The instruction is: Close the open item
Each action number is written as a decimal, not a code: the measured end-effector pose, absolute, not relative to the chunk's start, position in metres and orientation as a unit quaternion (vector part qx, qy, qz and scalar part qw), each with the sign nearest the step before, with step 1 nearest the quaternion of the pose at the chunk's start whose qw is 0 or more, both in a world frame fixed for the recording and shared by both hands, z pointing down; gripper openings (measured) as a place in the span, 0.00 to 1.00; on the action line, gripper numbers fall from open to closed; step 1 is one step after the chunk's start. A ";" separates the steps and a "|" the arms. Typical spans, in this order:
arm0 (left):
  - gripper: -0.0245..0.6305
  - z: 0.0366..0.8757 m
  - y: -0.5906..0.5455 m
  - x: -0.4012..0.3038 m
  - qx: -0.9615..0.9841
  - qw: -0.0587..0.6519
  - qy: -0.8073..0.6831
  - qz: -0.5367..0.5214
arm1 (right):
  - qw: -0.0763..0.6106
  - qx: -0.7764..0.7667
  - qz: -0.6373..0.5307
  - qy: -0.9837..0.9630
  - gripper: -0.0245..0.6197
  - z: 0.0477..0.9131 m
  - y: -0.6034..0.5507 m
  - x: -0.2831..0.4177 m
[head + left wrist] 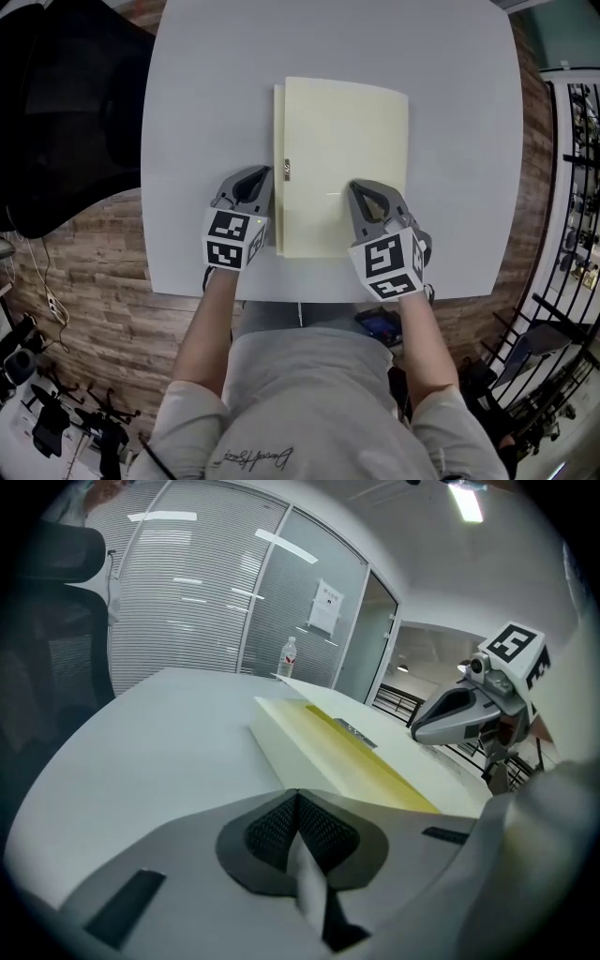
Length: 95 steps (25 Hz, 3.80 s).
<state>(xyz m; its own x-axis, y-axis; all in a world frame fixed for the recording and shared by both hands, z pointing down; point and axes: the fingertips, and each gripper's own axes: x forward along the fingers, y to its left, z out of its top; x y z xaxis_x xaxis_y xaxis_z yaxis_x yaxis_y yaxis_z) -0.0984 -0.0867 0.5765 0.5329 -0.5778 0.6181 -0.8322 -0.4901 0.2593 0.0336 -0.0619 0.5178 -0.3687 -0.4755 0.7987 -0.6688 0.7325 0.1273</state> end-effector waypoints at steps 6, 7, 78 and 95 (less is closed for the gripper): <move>0.05 0.576 -0.090 -0.097 0.829 0.269 -0.427 0.239 | 0.460 0.337 0.098 -0.816 0.06 0.523 -0.061 0.030; 0.05 0.576 -0.090 -0.097 0.829 0.269 -0.427 0.240 | 0.462 0.335 0.097 -0.815 0.06 0.524 -0.060 0.030; 0.05 0.574 -0.096 -0.098 0.820 0.266 -0.441 0.249 | 0.498 0.331 0.107 -0.795 0.06 0.534 -0.062 0.025; 0.05 0.525 -0.099 -0.109 0.834 0.237 -0.447 0.220 | 0.369 0.398 0.189 -0.818 0.06 0.509 -0.070 0.044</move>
<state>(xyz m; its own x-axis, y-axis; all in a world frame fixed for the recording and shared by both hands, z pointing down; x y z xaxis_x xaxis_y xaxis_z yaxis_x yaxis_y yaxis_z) -0.1090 -0.0986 0.5249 0.5030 -0.6417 0.5790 -0.8502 -0.4881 0.1976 0.0445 -0.0698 0.5094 -0.4096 -0.5125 0.7547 -0.7913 0.6113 -0.0143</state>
